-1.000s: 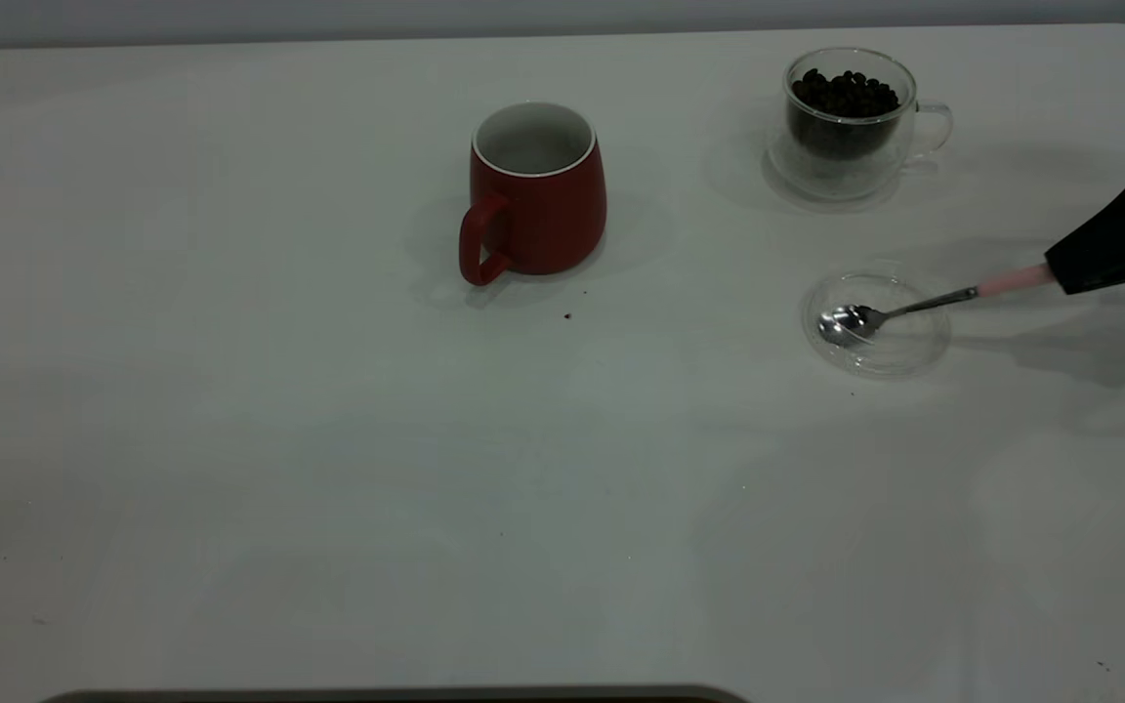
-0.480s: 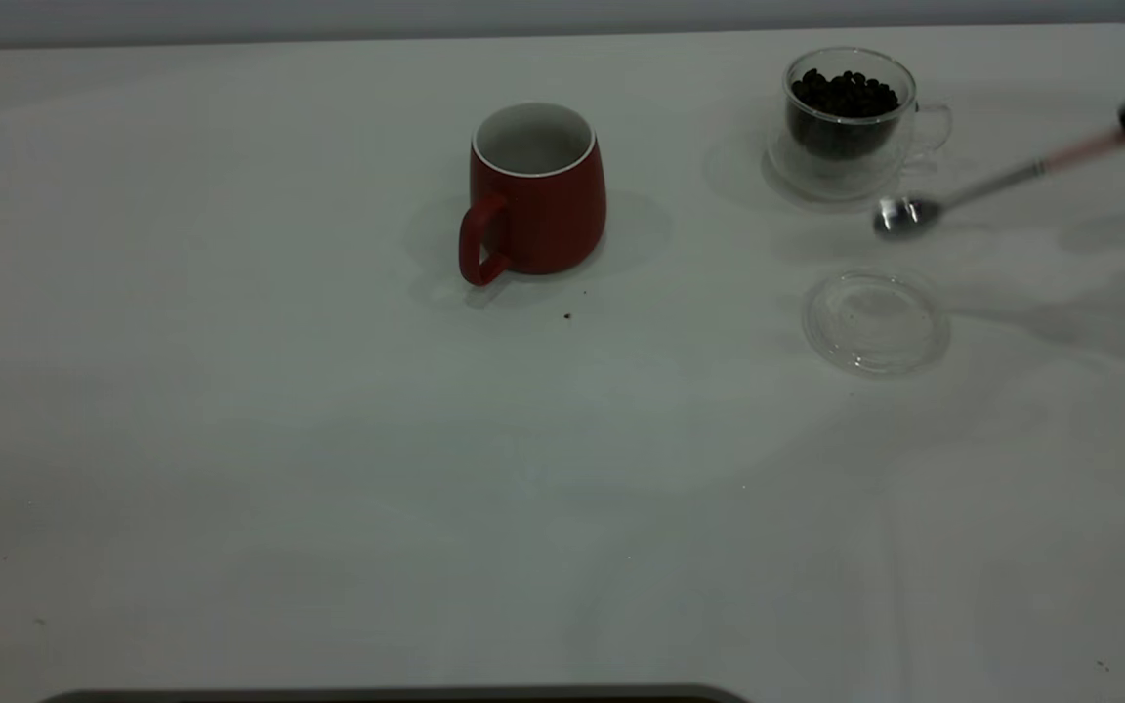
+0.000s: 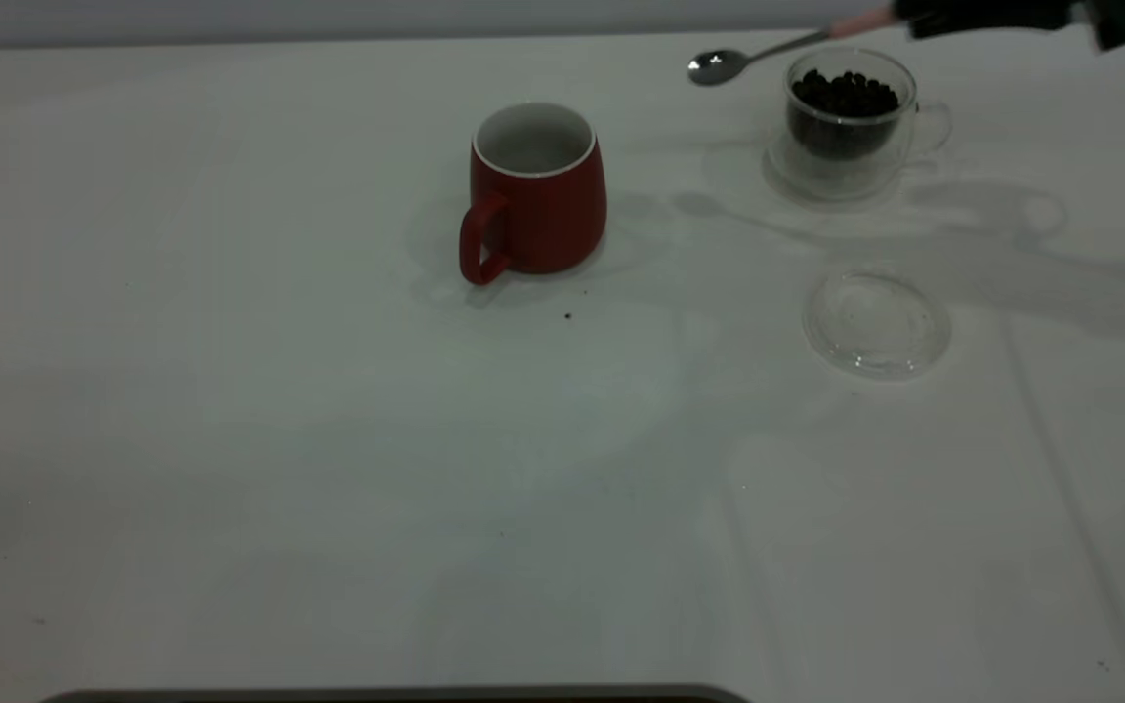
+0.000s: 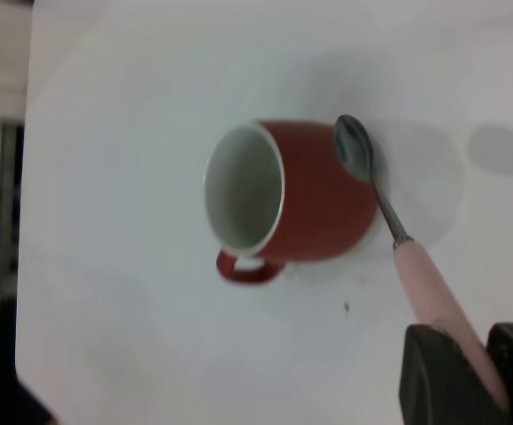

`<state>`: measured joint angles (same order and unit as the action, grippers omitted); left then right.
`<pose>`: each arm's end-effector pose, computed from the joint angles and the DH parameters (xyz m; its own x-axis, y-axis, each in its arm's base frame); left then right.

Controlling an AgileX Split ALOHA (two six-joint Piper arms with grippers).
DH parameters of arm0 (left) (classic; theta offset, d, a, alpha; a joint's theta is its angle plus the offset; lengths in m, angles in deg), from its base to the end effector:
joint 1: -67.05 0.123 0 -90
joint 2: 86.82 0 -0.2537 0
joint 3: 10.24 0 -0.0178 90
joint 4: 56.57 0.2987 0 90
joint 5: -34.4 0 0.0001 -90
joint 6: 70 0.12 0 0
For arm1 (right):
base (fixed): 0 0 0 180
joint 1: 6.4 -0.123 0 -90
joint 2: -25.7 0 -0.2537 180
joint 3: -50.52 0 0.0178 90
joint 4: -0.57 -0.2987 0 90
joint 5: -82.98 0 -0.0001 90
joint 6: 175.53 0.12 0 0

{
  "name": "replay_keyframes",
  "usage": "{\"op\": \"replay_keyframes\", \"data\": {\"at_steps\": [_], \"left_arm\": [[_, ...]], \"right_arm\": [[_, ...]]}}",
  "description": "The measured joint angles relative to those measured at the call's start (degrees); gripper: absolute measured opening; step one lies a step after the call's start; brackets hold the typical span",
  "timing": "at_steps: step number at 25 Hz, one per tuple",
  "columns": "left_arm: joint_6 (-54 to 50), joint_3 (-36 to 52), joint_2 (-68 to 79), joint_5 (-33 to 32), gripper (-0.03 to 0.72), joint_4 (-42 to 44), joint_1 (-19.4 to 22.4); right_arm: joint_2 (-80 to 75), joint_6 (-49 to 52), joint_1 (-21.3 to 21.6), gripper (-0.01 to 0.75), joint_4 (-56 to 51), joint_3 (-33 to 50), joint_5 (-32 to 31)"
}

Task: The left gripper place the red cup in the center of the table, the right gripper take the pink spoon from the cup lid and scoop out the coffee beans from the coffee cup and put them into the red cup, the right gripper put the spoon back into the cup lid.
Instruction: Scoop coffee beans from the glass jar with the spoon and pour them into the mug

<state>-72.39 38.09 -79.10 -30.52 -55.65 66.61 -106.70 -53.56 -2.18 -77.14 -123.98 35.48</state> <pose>0.0893 0.0011 0.2768 -0.5141 -0.0309 -0.8572 -0.0227 0.9995 -0.0224 0.4301 0.0550 0.0279 -0.9183 0.2372 -0.3171 -0.0761 0.6801 0.7291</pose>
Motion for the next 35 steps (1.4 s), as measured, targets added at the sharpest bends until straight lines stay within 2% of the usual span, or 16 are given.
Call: {"op": "replay_keyframes", "data": {"at_steps": [4,11,15,25,35], "left_arm": [[0.2,0.0,0.0,0.0,0.588,0.0,0.0],[0.1,0.0,0.0,0.0,0.588,0.0,0.0],[0.1,0.0,0.0,0.0,0.588,0.0,0.0],[0.1,0.0,0.0,0.0,0.588,0.0,0.0],[0.1,0.0,0.0,0.0,0.588,0.0,0.0]], "right_arm": [[0.0,-5.0,-1.6,0.114,-8.4,6.0,5.7],[6.1,-18.0,-1.4,0.114,-23.0,15.9,10.8],[8.5,-19.3,0.9,0.114,-23.9,16.9,11.2],[6.5,-19.2,9.5,0.114,-22.3,16.8,11.0],[3.3,-24.3,10.2,0.114,-21.8,16.8,9.2]]}}
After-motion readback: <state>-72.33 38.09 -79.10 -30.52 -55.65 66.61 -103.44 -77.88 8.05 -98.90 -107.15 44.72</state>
